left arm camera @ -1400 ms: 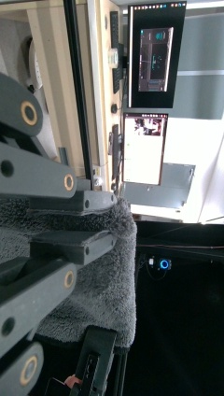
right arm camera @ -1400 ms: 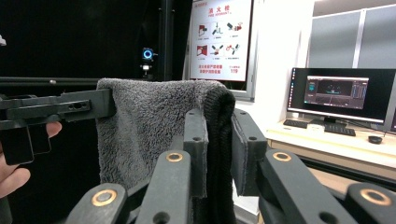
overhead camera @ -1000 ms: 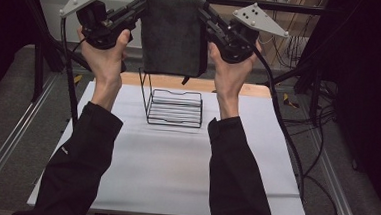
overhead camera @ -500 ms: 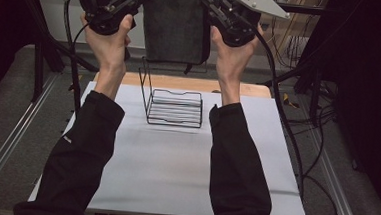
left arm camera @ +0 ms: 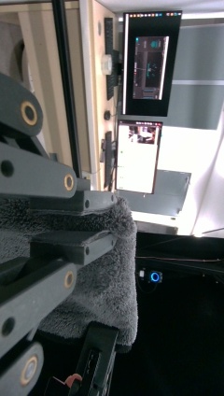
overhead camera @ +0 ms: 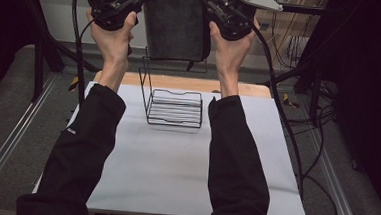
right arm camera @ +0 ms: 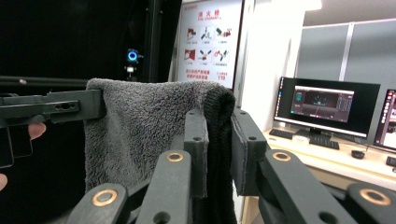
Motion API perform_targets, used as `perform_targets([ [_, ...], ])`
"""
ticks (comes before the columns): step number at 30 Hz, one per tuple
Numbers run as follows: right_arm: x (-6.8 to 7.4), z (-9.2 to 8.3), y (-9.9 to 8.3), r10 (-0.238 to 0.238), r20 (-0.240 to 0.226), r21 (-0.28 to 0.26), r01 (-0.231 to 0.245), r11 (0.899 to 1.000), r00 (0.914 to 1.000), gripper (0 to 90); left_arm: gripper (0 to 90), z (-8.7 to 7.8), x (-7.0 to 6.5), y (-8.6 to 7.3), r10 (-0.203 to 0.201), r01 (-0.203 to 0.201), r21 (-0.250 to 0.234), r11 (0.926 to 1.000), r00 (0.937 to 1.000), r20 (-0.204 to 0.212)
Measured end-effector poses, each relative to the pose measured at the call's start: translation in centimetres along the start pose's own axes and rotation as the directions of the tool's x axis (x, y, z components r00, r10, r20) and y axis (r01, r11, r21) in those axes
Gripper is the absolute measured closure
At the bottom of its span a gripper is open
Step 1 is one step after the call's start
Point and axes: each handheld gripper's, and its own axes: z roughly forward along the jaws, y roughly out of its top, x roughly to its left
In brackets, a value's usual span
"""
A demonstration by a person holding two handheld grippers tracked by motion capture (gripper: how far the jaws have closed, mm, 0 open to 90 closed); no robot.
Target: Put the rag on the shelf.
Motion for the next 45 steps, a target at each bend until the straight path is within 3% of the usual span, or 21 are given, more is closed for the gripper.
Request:
perform_targets([
  [17,0.0,0.0,-3.5,0.019,-0.012,0.080,-0.018,0.997,0.9997,78.8,80.7,0.1,1.2,-3.1,0.025,-0.026,0.095,0.9952,0.9997,0.007],
  [26,0.5,-0.4,-5.6,0.010,-0.029,0.134,-0.006,0.991,0.9995,78.8,80.7,-0.6,1.4,-4.9,0.031,-0.032,0.145,0.9888,0.9994,0.015],
  [35,0.7,-1.1,-7.2,0.037,-0.043,0.167,-0.029,0.986,0.9984,78.7,80.6,-1.7,1.3,-6.6,0.030,-0.035,0.169,0.9849,0.9990,0.032],
  [41,1.1,-1.8,-7.6,0.052,-0.065,0.188,-0.039,0.981,0.9966,78.7,80.7,-2.7,1.1,-7.1,0.028,-0.037,0.178,0.9833,0.9982,0.054],
  [45,1.3,-2.1,-7.6,0.037,-0.073,0.207,-0.021,0.978,0.9966,78.6,80.6,-3.1,1.0,-7.1,0.042,-0.052,0.194,0.9796,0.9974,0.058],
])
